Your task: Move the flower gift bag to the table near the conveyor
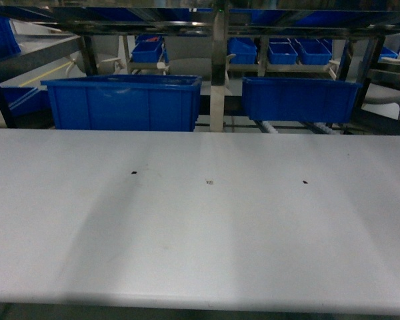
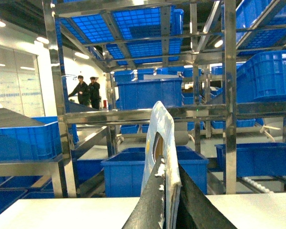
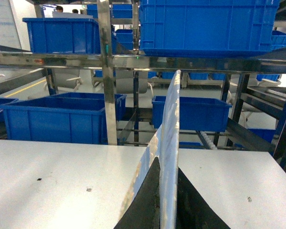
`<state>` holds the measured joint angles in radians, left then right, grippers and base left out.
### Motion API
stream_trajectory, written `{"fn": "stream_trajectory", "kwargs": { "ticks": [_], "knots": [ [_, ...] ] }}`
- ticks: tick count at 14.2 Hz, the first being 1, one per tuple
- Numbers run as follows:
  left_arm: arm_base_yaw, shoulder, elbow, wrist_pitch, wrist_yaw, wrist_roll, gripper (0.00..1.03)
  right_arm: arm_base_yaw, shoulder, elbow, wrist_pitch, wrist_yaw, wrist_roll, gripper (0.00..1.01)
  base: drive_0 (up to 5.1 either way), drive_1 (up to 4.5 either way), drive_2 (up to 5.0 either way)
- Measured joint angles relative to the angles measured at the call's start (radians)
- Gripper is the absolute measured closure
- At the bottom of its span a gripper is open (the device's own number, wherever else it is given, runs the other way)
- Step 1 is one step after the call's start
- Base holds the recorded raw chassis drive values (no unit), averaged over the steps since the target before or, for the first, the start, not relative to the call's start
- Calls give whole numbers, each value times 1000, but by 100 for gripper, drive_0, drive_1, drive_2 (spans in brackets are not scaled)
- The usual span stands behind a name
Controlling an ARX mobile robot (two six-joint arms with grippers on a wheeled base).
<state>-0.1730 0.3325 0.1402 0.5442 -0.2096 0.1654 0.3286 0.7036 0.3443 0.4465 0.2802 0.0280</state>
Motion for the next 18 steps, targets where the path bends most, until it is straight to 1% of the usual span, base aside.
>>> {"fn": "stream_trajectory", "kwargs": {
  "ticks": [1, 2, 15, 18],
  "knots": [
    [0, 0, 0, 1, 2, 0, 101, 0, -1, 0, 2, -3, 0, 98, 0, 0, 0],
    [0, 0, 0, 2, 6, 0, 101, -1, 0, 0, -5, 1, 0, 98, -3, 340, -345],
    [0, 8, 0, -6, 9, 0, 101, -1, 3, 0, -6, 5, -2, 98, 4, 402, -393],
    [0, 0, 0, 3, 16, 0, 101, -2, -3, 0, 0, 9, -2, 98, -476, 229, 229]
  ]
}}
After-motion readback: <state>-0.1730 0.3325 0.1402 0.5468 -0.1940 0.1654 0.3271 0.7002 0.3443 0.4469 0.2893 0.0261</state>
